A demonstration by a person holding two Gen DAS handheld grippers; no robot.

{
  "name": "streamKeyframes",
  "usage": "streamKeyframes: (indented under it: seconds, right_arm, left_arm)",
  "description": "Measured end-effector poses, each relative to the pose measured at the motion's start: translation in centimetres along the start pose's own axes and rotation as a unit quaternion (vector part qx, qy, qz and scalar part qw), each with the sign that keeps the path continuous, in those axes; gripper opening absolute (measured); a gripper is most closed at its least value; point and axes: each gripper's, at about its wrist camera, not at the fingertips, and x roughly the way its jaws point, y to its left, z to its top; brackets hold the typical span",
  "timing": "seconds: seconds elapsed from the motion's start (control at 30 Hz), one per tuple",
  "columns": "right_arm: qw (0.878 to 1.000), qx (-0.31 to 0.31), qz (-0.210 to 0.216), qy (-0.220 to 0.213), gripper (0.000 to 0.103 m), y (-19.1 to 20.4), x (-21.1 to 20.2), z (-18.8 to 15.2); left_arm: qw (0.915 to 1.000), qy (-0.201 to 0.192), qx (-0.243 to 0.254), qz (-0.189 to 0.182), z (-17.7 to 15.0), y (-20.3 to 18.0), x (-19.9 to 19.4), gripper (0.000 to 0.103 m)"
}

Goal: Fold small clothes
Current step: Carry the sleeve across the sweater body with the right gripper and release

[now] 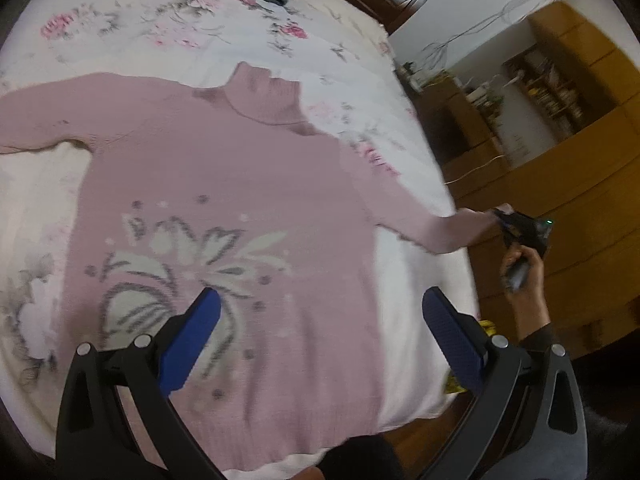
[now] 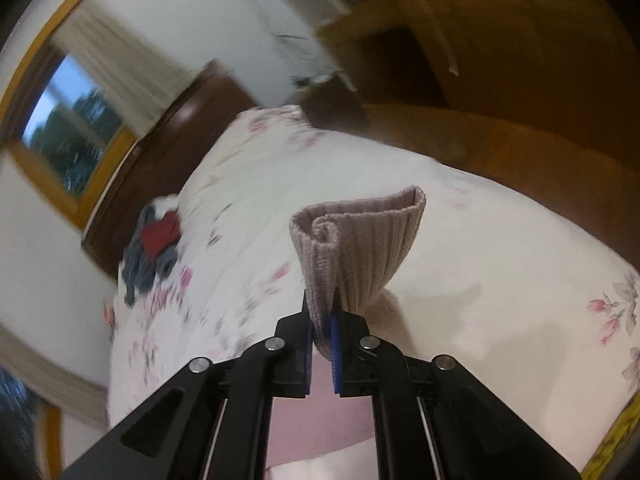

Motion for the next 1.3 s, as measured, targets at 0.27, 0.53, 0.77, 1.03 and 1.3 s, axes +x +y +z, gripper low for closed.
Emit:
streamKeyframes:
  seconds: [0.27, 0.53, 0.77, 1.03, 1.3]
  right_arm:
    - [0.990, -0.143, 0.009, 0.003, 0.007, 14.7, 0.9, -8.5]
    - [0.961, -0.266, -0.024, 0.076, 0.007, 21.7, 9.4, -21.9]
    - [0.933, -0.317, -0.046, 0.164, 0.025, 20.0, 14.9, -30.8]
    - [0.954, -0.271, 0.019, 0.127, 0.074, 13.9, 4.9, -31.3]
    - [0.975, -0.160, 0.093, 0.119, 0.075, 9.2, -4.0, -35.9]
  left_arm:
    - [0.9993, -0.005, 0.030, -0.020, 2.5, -0.9, -0.2, 0.100]
    - [0.9995, 0.017, 0.019, -0.021, 6.0, 1.2, 2.7, 0.100]
    - [0.9971, 0.055, -0.017, -0.050, 9.1, 3.3, 8.8, 0.100]
    - [0.9749, 0.124, -0.126, -0.136, 11.5, 3.9, 20.1, 0.100]
    - [0.9686, 0.193, -0.136, -0.077, 11.4, 2.2, 29.9, 0.099]
